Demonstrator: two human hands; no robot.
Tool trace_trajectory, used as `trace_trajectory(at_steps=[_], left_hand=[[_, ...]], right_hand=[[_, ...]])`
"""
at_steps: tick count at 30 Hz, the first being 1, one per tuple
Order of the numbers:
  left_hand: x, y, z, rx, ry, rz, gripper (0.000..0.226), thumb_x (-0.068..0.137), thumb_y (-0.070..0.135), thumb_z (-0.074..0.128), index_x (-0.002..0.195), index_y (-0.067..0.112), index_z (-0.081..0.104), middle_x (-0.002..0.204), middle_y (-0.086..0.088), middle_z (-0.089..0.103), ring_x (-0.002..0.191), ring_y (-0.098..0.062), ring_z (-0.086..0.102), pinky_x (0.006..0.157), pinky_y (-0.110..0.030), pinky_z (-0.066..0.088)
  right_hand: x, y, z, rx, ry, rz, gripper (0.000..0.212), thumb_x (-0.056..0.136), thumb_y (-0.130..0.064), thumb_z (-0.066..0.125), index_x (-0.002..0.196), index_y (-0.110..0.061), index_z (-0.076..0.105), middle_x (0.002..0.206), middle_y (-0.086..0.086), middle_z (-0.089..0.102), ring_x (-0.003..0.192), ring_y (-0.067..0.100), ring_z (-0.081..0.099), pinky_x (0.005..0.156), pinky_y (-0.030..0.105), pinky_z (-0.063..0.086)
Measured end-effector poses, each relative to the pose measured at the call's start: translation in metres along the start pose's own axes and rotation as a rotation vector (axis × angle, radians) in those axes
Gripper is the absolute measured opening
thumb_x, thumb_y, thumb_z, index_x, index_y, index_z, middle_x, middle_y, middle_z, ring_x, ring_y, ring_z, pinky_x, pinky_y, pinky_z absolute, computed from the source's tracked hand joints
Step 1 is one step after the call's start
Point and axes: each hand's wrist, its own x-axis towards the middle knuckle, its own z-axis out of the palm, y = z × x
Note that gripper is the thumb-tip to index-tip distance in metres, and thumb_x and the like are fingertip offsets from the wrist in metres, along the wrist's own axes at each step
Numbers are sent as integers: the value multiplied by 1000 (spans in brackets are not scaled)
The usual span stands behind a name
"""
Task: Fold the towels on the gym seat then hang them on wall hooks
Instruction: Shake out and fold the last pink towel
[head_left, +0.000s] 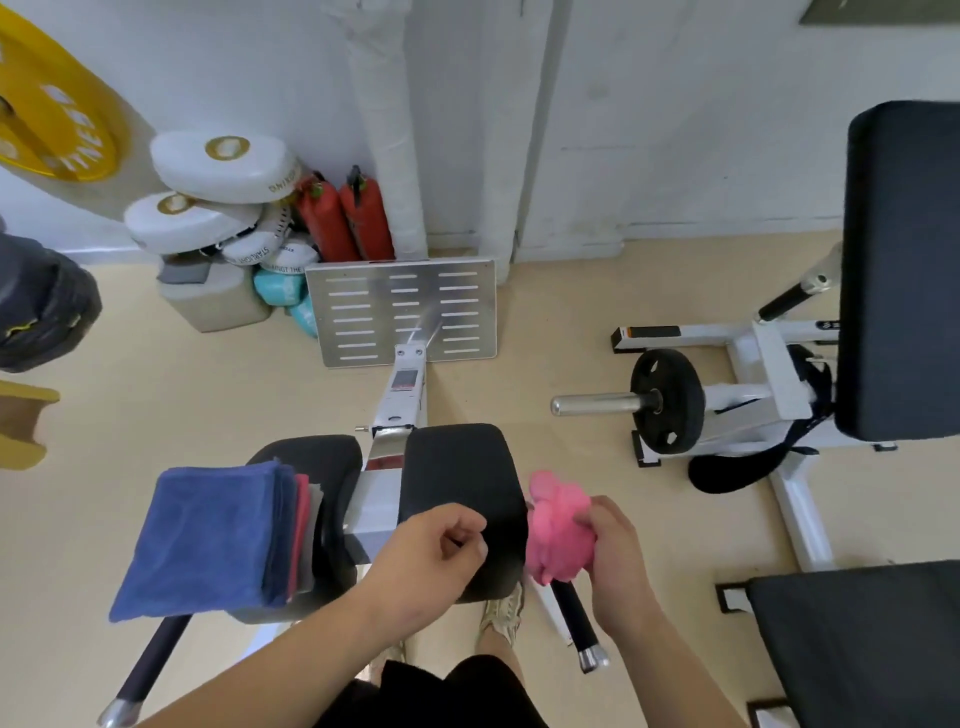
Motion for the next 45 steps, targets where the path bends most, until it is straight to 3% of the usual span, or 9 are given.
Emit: trace_trajectory(at_steps=[4, 8, 13, 21, 24, 28, 31, 38, 45], left_hand=[[-26, 40, -25, -149, -27, 193, 20, 86, 26, 79, 103, 35, 72, 96, 11, 76, 90, -6, 71, 86, -27, 58], [-51, 67, -56, -240, 29, 262, 45, 74, 46, 84, 112, 38, 61, 107, 14, 75, 98, -2, 72, 88, -29, 60], [-78, 62, -91, -220, 75, 328, 39, 82, 43, 81, 115, 47, 62, 115, 17, 70, 98, 4, 69, 90, -28, 61], [-91, 64, -132, -78, 84, 437, 20, 87, 13, 72, 77, 29, 64, 78, 7, 70, 71, -4, 64, 70, -24, 54], [-103, 79, -135, 36, -11, 503, 20, 89, 9, 63, 83, 28, 62, 84, 6, 68, 75, -11, 63, 70, -28, 54], [-112, 100, -134, 54, 90, 578, 15, 87, 21, 71, 82, 32, 62, 96, 15, 68, 80, -2, 66, 67, -24, 51], [-114, 111, -136, 150, 260, 638, 17, 79, 29, 74, 76, 27, 57, 88, 8, 68, 84, -9, 64, 69, -34, 55], [-109, 125, -119, 107, 277, 591, 32, 81, 39, 76, 72, 19, 52, 59, -1, 56, 54, -9, 50, 56, -35, 47], [-86, 100, -117, 271, 9, 494, 19, 78, 39, 81, 82, 26, 68, 78, 9, 65, 68, -1, 56, 67, -21, 49]], right_hand=[[-72, -46, 20, 99, -171, -200, 24, 94, 2, 50, 76, -5, 64, 80, 11, 71, 76, 25, 68, 63, 37, 56], [-117, -69, 54, 10, -135, -347, 9, 95, -5, 66, 97, 3, 64, 99, 31, 66, 92, 45, 68, 91, 60, 55], [-155, -73, 85, -20, -209, -399, 20, 102, -13, 59, 94, 4, 67, 101, 35, 65, 102, 50, 66, 99, 53, 57], [-175, -92, 78, -623, -153, -641, 7, 87, -31, 77, 92, -30, 73, 92, -10, 73, 82, 13, 67, 78, 32, 58], [-178, -112, 69, -746, -288, -781, 42, 82, -27, 80, 116, -46, 64, 115, -24, 62, 107, -2, 61, 90, 19, 52], [-180, -132, 53, -697, -379, -852, 16, 81, -21, 83, 87, -25, 69, 107, -8, 71, 105, 11, 68, 96, 34, 55], [-178, -138, 40, -743, -323, -847, 31, 73, -35, 88, 80, -19, 62, 91, -2, 69, 94, 16, 67, 94, 44, 54], [-174, -137, 25, -620, -418, -906, 17, 83, -20, 85, 91, -28, 73, 105, -6, 72, 105, 15, 69, 97, 34, 54], [-156, -142, -3, -252, 8, -829, 20, 92, 0, 68, 84, -18, 71, 79, 3, 74, 72, 8, 67, 66, 26, 52]])
